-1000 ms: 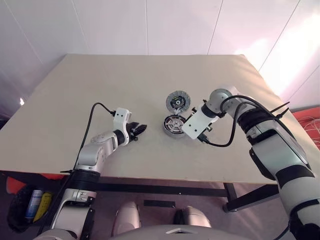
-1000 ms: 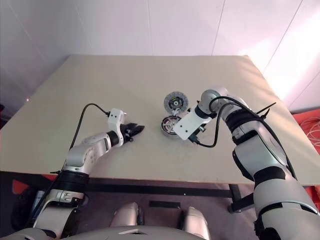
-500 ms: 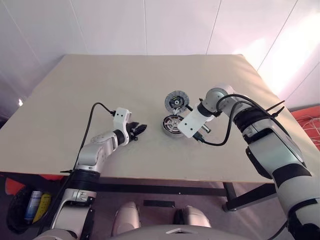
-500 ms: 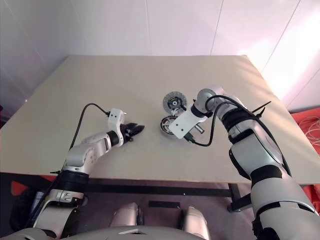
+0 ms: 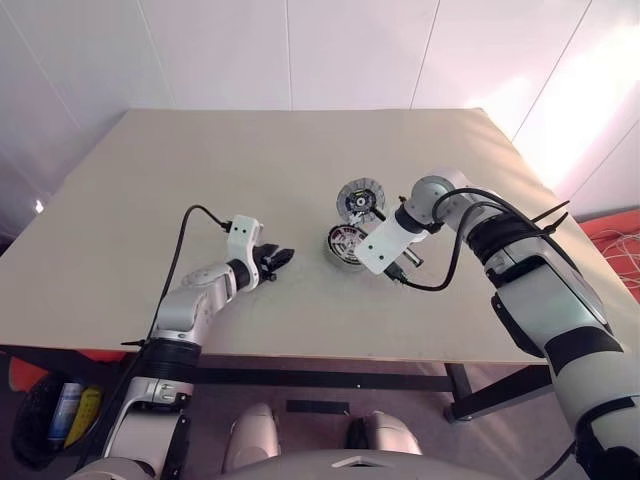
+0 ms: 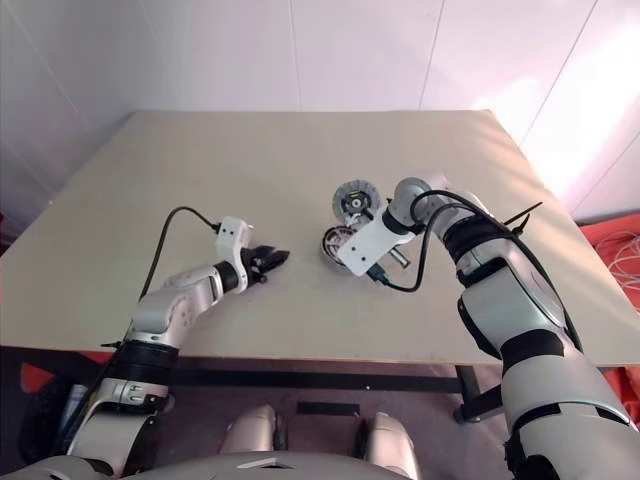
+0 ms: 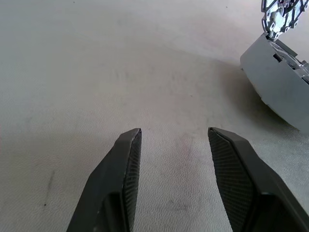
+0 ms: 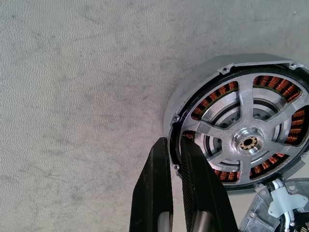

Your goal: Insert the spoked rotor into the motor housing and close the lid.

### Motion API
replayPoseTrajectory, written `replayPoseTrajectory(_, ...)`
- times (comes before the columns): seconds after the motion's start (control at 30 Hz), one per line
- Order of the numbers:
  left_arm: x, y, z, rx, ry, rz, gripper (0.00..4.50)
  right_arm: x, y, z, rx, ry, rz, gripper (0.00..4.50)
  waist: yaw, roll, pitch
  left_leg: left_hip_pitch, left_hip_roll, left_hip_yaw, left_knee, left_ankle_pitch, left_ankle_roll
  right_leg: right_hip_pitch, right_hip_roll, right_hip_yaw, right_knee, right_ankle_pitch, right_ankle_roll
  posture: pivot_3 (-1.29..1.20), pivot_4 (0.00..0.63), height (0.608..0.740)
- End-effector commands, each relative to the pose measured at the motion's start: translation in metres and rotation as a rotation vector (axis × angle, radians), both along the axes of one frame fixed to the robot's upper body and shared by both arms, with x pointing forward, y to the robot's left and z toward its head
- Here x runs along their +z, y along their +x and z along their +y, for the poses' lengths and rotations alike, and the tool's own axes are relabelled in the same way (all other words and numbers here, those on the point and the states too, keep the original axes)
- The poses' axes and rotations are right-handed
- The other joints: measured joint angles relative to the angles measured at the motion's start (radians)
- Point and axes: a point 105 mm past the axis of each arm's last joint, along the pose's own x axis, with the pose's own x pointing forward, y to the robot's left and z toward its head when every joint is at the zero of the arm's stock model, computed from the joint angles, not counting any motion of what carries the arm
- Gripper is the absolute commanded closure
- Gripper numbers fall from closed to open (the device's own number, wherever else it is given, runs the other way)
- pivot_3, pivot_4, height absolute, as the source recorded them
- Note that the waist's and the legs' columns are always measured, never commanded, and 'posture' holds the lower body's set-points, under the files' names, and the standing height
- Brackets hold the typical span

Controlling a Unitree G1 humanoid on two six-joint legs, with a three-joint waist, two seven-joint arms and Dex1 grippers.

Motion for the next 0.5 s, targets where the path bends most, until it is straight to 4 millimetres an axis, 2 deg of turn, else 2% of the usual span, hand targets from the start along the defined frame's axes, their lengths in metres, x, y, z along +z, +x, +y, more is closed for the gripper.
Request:
replayPoseTrajectory(0.03,0.013,0.006,-0.002,0.004,-0.012,-0.057,2.18,0.02,0.003,0.004,0.03,0.03,-0.048,4.48,0.001,0.0,0.0,0.0,0.0,0.0,0.0,0.0,0.0,0.0,0.0,0.0,0.0,0.0,0.0,0.0,0.0,0.74)
replayPoseTrajectory(0.3,0.012,0.007,-0.002,0.011,-0.018,-0.056,2.18,0.024,0.004,0.003,0.005,0.049,-0.058,4.48,0.002,0.0,0.0,-0.001,0.0,0.0,0.0,0.0,0.0,-0.001,0.0,0.0,0.0,0.0,0.0,0.0,0.0,0.74)
replayPoseTrajectory(0.37,0.011,0.008,-0.002,0.018,-0.018,-0.056,2.18,0.031,0.004,0.004,-0.067,0.088,-0.021,4.48,0.002,0.0,0.0,-0.001,0.0,0.0,0.0,0.0,0.0,-0.001,0.0,0.0,0.0,0.0,0.0,0.0,0.0,0.74)
replayPoseTrajectory(0.43,0.01,0.007,-0.002,0.028,-0.021,-0.054,2.18,0.038,0.004,0.015,-0.175,0.171,0.043,4.48,0.002,0.0,0.0,-0.001,0.0,0.0,0.0,0.0,0.0,-0.001,0.0,0.0,0.0,0.0,0.0,0.0,0.0,0.74)
replayPoseTrajectory(0.5,0.009,0.005,-0.003,0.033,-0.028,-0.054,2.18,0.039,-0.001,0.019,-0.276,0.199,0.14,4.48,0.002,0.0,0.001,-0.001,0.0,0.0,0.0,0.001,0.003,-0.001,0.0,0.0,0.0,0.0,0.0,0.0,0.0,0.74)
